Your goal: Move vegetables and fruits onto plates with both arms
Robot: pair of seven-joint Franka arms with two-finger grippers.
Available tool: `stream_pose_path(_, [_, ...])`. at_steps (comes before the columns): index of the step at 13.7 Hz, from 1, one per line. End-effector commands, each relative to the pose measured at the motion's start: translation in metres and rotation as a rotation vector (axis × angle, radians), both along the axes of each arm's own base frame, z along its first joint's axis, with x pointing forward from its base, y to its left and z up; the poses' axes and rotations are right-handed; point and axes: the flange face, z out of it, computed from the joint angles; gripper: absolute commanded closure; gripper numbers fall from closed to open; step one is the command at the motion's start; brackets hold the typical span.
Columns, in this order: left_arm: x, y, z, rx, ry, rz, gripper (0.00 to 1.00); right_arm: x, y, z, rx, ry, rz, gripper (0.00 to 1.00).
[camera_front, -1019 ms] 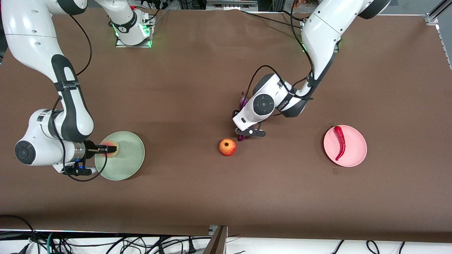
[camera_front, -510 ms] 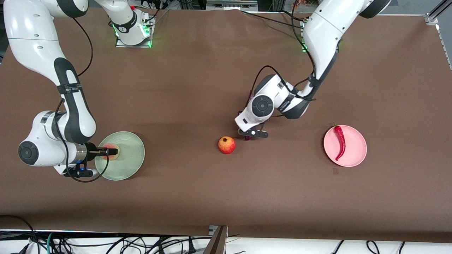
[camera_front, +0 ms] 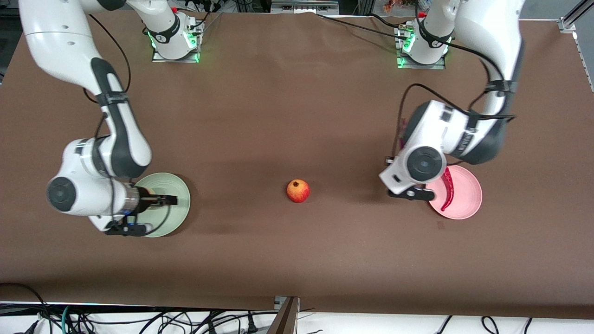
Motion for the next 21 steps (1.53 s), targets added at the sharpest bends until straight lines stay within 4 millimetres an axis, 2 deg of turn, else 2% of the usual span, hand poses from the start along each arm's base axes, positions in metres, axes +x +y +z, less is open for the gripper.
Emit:
stream_pose_path(1, [0.021,0.078,0.001,0.061,0.024,-0.062,0.97,-0.016,0.091,0.013,-0.03,-0.012,-0.115,0.0])
stream_pose_path(2, [0.027,0.109,-0.003,0.072,0.034,-0.095,0.97,-0.026,0.132,0.018,-0.034,-0.028,-0.16,0.0])
stream_pose_path(3, [0.033,0.13,-0.006,0.07,0.034,-0.128,0.97,-0.035,0.166,0.015,-0.029,-0.046,-0.197,0.0])
stream_pose_path(5, [0.04,0.156,-0.03,0.052,0.043,-0.203,0.96,-0.055,0.228,0.009,0.0,-0.096,-0.226,0.0])
stream_pose_path(7, [0.045,0.179,-0.056,0.034,0.05,-0.238,0.96,-0.074,0.276,0.0,0.03,-0.142,-0.248,0.0])
stream_pose_path(9, [0.044,0.185,-0.079,0.019,0.059,-0.249,0.94,-0.094,0.314,-0.013,0.055,-0.177,-0.242,0.0])
stream_pose_path(11, [0.04,0.19,-0.092,0.012,0.063,-0.249,0.91,-0.105,0.335,-0.02,0.077,-0.205,-0.23,0.0])
stream_pose_path(13, [0.035,0.19,-0.099,0.008,0.077,-0.249,0.91,-0.108,0.343,-0.027,0.091,-0.225,-0.234,0.0])
stream_pose_path(14, [0.029,0.193,-0.108,0.003,0.099,-0.247,0.85,-0.11,0.348,-0.03,0.101,-0.237,-0.228,0.0])
stream_pose_path(15, [0.026,0.189,-0.11,0.0,0.108,-0.252,0.58,-0.112,0.351,-0.037,0.107,-0.244,-0.225,0.0])
stream_pose_path(16, [0.026,0.189,-0.111,-0.003,0.105,-0.239,0.01,-0.112,0.352,-0.044,0.111,-0.255,-0.222,0.0])
stream_pose_path(19, [0.028,0.188,-0.105,-0.008,0.098,-0.24,0.0,-0.116,0.359,-0.057,0.126,-0.278,-0.213,0.0])
stream_pose_path(20, [0.029,0.184,-0.098,-0.007,0.09,-0.24,0.0,-0.116,0.359,-0.061,0.13,-0.28,-0.215,0.0])
stream_pose_path(21, [0.032,0.183,-0.081,-0.005,0.07,-0.246,0.0,-0.115,0.359,-0.064,0.135,-0.286,-0.217,0.0])
